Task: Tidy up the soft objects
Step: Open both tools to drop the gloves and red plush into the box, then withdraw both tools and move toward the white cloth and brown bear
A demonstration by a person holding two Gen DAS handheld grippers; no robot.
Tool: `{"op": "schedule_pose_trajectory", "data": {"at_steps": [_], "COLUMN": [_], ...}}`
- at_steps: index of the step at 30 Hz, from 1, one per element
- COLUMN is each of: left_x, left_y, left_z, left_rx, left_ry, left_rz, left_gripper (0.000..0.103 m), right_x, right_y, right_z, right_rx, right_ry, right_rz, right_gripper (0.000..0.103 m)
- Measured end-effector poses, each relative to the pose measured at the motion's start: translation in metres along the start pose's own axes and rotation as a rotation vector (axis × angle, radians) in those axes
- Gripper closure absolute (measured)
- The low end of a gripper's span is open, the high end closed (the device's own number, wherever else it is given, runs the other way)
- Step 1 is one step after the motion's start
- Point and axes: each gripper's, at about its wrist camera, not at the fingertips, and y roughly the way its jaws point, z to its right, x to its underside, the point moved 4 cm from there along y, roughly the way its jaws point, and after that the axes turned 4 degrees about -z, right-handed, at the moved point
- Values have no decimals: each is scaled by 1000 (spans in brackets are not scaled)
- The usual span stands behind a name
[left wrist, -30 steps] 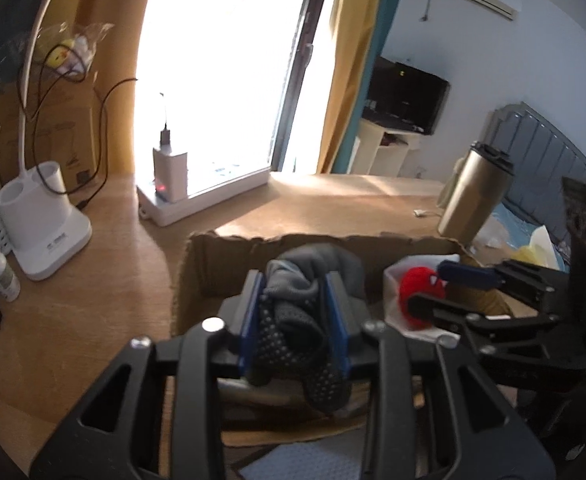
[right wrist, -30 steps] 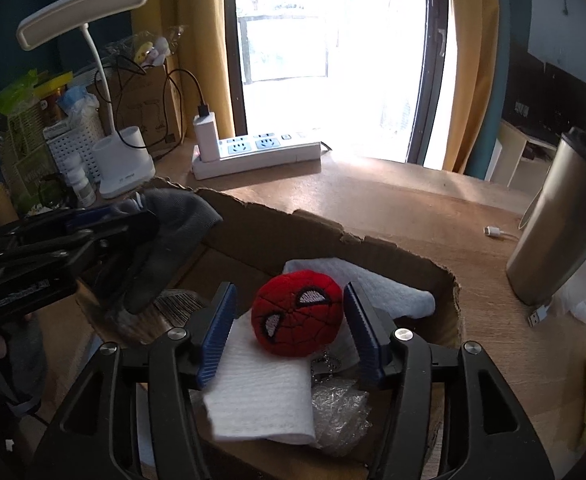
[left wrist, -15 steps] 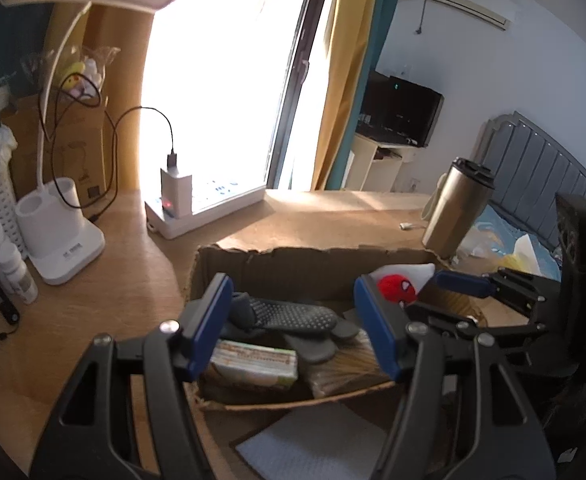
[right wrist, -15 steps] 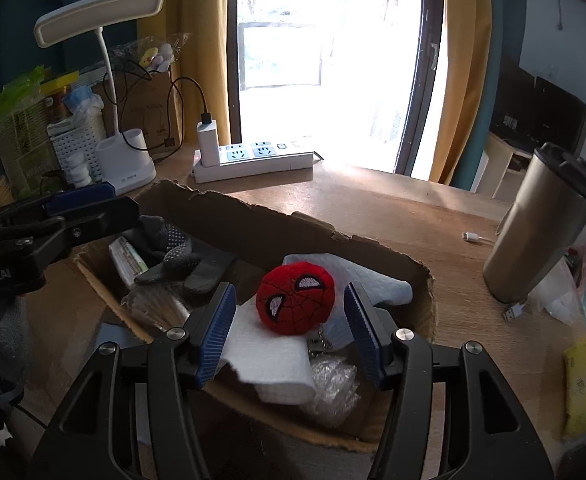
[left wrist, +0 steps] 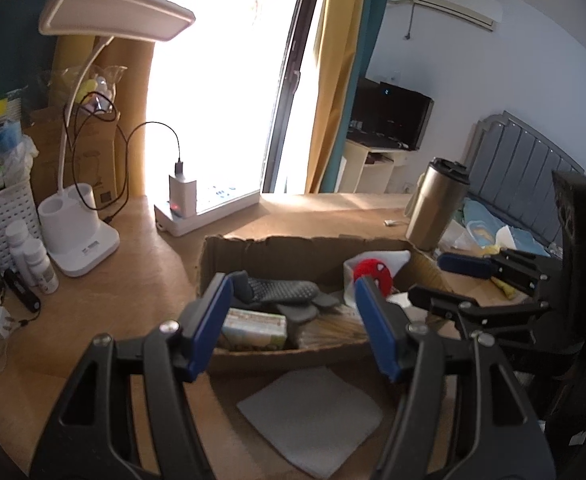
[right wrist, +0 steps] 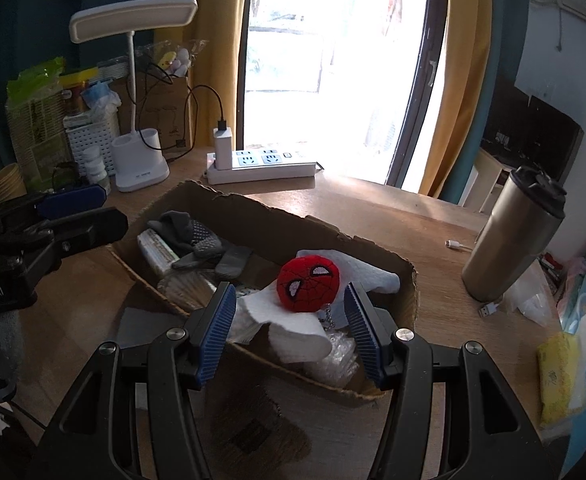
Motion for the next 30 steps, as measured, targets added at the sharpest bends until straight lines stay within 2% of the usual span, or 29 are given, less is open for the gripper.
{"op": "schedule_pose_trajectory", "data": {"at_steps": [8,22,26,30], "left_x": [11,35,40,46], "left_y": [-22,-32,-29,-26], "left_z": [6,18,21,25], "left_rx": [-4,20,23,26], "left_ry": [7,-2,-1,4], "left_rz": [-6,-50,-66,-82], "left_gripper": [37,37,37,37], "right_x": [7,32,37,41], "right_y": [-21,-42,-44,-42], "right_z": [-7,1,3,5], "right_rx": [-24,-12,-9,-11], "right_ry": [37,88,97,108], "right_rz": [22,22,23,17], "right_gripper": [43,42,35,34]}}
